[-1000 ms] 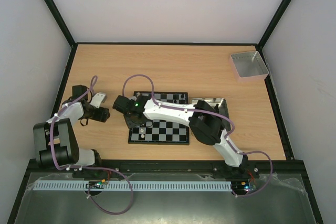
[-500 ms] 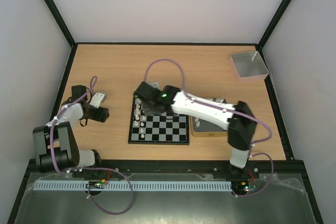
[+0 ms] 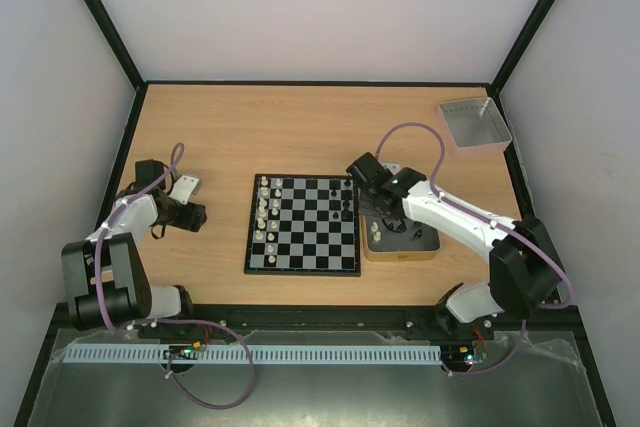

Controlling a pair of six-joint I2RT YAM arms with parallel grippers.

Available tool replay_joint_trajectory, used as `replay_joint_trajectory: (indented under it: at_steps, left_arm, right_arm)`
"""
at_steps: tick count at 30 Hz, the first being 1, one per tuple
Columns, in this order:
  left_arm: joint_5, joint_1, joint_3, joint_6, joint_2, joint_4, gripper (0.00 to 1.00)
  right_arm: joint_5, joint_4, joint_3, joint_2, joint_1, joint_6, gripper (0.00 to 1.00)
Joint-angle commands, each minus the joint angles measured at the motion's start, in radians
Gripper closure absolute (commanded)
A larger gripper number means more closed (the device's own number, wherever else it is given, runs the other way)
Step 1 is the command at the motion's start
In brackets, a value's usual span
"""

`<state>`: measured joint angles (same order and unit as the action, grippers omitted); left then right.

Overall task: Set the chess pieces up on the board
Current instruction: Pick up the chess piece from the storage box.

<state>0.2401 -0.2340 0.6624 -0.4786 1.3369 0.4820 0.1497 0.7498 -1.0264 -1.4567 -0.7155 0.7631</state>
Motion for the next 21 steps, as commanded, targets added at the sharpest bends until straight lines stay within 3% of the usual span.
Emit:
replay_joint_trajectory:
  at_steps: [1,21]
  left_arm:
    - [-0.005,0.002,0.028,-0.005,0.003,0.024,0.24]
    - [-0.021,0.023,0.038,0.016,0.018,0.024,0.24]
  right_arm:
    - [-0.007,-0.044,0.072,0.061,0.039,0.015,0.75]
    - [-0.132,-0.165,0.213,0.074,0.045,-0.005,0.79]
